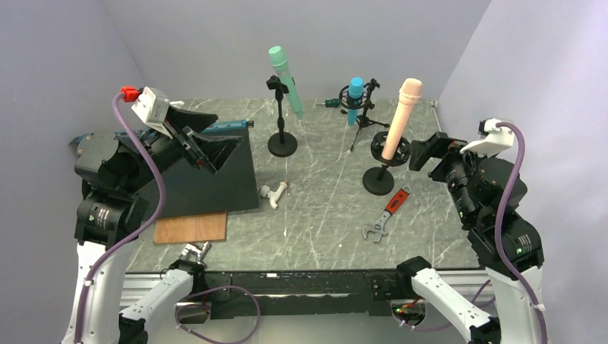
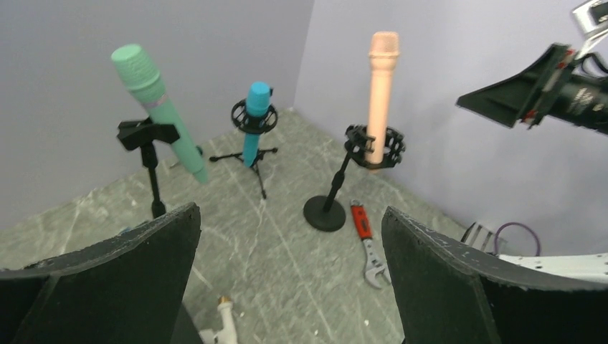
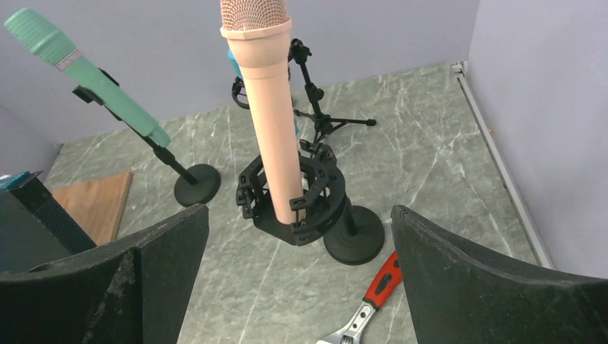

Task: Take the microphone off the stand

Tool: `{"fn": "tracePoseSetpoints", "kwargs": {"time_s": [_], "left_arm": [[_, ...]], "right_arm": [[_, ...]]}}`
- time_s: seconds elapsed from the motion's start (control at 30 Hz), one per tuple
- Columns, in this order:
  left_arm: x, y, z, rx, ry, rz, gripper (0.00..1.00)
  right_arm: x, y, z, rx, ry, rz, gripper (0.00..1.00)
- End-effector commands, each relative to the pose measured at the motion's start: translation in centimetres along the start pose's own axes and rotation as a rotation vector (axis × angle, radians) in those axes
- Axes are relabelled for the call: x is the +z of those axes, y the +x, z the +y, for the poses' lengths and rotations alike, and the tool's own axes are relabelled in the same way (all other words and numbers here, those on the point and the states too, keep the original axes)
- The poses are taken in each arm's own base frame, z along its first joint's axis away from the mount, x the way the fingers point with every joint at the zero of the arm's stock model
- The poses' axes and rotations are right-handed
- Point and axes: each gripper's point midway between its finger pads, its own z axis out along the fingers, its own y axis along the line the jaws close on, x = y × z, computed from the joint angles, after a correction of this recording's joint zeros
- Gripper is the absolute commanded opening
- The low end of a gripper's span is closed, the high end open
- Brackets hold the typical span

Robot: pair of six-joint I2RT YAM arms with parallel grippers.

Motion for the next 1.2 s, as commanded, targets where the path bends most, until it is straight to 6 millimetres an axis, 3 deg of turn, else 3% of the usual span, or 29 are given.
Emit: {"fn": "tracePoseSetpoints", "kwargs": {"time_s": [0.0, 0.23, 0.43, 0.67, 0.87, 1.0, 1.17], "left_arm": [[-1.1, 1.0, 0.9, 0.052, -0.068, 0.038, 0.99], [-1.3, 2.4, 1.7, 0.059, -0.098, 0.062, 0.99], [0.3, 3.4, 0.5, -0.019, -0.003, 0.079, 0.96], [3.5, 6.8, -2.8, -0.083, 0.091, 0.109, 0.96], [8.0, 9.9, -7.2, -0.059, 0.197, 0.199, 0.99], [9.7, 10.6, -9.5, -0.054, 0.251, 0.222, 1.00], [10.2, 11.7, -10.4, -0.060, 0.261, 0.242, 0.99]], "right_arm": [[-0.7, -0.3, -0.4, -0.017, -0.006, -0.031, 1.00], [-0.1, 0.2, 0.5, -0.035, -0.051, -0.030, 1.00], [1.4, 1.5, -1.1, -0.041, 0.063, 0.002, 1.00], [4.3, 3.4, -1.5, -0.061, 0.160, 0.090, 1.00], [5.8, 5.6, 1.9, 0.028, -0.005, 0.126, 0.98], [6.6, 8.1, 0.5, 0.018, 0.068, 0.163, 0.89], [6.6, 9.0, -0.6, -0.014, 0.103, 0.163, 0.78]]}}
